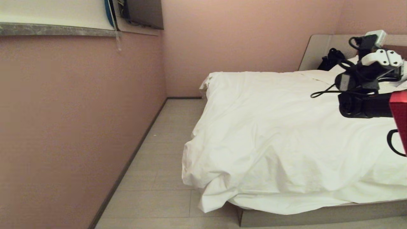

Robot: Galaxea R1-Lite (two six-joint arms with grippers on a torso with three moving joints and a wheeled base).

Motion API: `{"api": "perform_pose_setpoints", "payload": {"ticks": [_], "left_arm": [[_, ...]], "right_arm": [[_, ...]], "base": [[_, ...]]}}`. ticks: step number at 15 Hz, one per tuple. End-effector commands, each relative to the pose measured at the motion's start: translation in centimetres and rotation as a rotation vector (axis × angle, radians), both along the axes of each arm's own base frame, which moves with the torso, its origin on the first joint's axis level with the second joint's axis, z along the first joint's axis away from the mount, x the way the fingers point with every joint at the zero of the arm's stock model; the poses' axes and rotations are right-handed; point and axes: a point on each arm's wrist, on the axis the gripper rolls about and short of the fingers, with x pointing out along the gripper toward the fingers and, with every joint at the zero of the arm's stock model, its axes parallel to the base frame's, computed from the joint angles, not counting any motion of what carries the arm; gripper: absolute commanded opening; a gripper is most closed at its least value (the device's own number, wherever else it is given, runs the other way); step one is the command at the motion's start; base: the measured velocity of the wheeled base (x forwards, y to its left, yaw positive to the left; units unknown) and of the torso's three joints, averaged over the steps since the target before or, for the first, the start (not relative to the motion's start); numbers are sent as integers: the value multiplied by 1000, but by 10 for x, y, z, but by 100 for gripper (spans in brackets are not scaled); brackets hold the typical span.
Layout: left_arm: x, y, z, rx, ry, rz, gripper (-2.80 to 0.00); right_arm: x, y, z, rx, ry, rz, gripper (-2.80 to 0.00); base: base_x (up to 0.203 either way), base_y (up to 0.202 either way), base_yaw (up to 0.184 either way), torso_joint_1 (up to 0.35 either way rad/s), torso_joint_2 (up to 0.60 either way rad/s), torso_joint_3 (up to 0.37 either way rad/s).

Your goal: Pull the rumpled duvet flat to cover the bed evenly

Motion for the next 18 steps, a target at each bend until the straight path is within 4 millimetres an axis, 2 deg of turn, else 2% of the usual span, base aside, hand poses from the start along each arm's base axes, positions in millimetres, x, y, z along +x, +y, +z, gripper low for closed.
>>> {"api": "perform_pose_setpoints", "payload": {"ticks": [1,2,3,4,6,8,15,18], "left_arm": [[0,0,0,0,-1,-1,-280],[0,0,0,0,0,0,-280],[0,0,0,0,0,-2,-280],[0,0,0,0,2,0,-280],[0,0,0,0,0,0,-280],[0,0,0,0,0,0,-280],[0,0,0,0,1,0,-280],[0,0,0,0,0,0,-280]], "right_arm": [[7,37,-16,68,-58,31,-280],[8,64,-17,34,-53,117,-280],[8,78,-18,8,-48,169,-280],[8,82,-17,-2,-45,188,-280],[1,132,-15,-49,-41,347,-280],[-7,169,-9,-150,-35,534,-280],[-43,229,23,-267,116,802,-280],[-45,237,20,-285,264,837,-280]], "base": [[0,0,0,0,0,0],[0,0,0,0,0,0],[0,0,0,0,0,0],[0,0,0,0,0,0],[0,0,0,0,0,0],[0,0,0,0,0,0],[0,0,0,0,0,0],[0,0,0,0,0,0]]}}
